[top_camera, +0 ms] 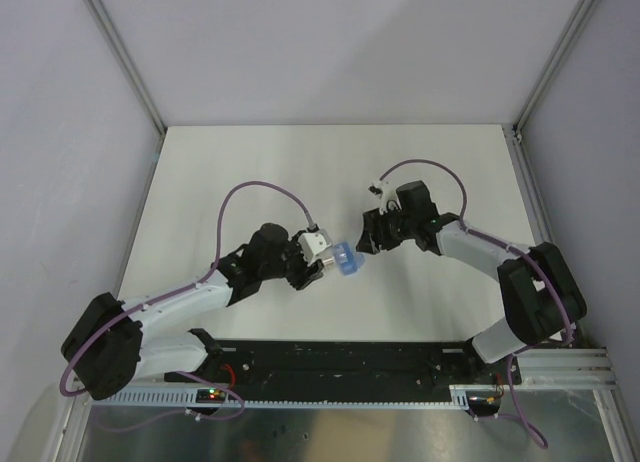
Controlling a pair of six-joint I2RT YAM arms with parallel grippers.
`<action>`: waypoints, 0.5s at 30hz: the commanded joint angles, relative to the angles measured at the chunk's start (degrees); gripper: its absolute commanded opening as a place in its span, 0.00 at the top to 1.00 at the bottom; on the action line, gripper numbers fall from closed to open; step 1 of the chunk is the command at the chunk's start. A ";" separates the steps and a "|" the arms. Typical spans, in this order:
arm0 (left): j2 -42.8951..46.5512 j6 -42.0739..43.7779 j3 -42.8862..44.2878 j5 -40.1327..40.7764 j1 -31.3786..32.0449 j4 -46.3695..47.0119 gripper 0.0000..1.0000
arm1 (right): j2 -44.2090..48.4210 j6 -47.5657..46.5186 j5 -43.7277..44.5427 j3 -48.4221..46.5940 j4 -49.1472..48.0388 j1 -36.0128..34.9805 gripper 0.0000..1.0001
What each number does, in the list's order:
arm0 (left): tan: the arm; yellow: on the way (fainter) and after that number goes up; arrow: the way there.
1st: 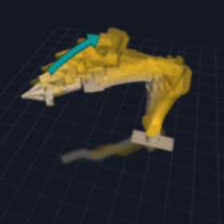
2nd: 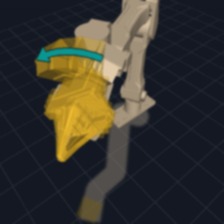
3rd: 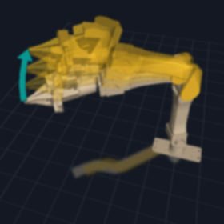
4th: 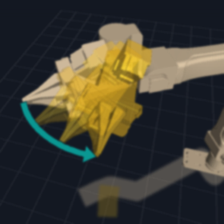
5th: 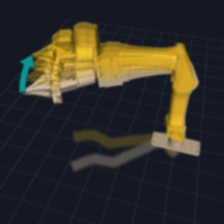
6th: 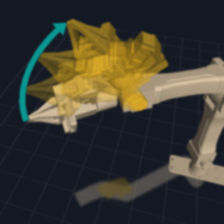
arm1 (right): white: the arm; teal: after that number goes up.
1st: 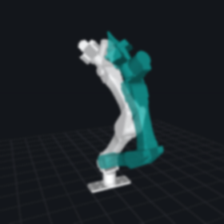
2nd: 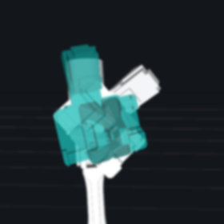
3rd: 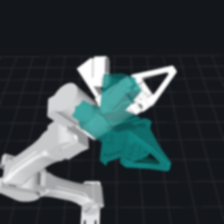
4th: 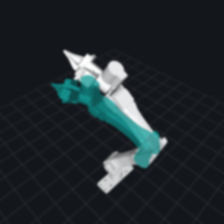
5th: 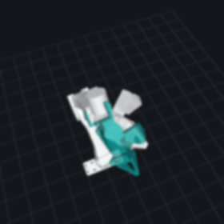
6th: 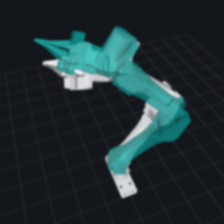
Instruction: Sort the pills into containers
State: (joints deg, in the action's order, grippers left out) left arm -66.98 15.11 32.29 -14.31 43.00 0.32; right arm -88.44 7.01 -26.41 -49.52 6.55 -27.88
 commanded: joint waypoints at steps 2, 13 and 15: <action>-0.18 1.24 0.70 -2.32 0.78 1.80 1.00 | 5.68 -2.32 -1.92 0.05 -1.64 1.96 0.36; -3.49 -1.91 2.93 -0.24 3.20 0.27 1.00 | 13.64 -3.85 -3.74 -0.31 -1.99 12.96 0.25; -3.99 -2.34 3.58 -0.08 3.35 -1.20 1.00 | 14.59 -4.11 -3.78 -0.32 -2.11 14.61 0.23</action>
State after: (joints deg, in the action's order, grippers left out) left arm -70.19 14.33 32.47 -15.16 45.78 -0.38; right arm -76.79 4.32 -29.02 -49.52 6.48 -15.84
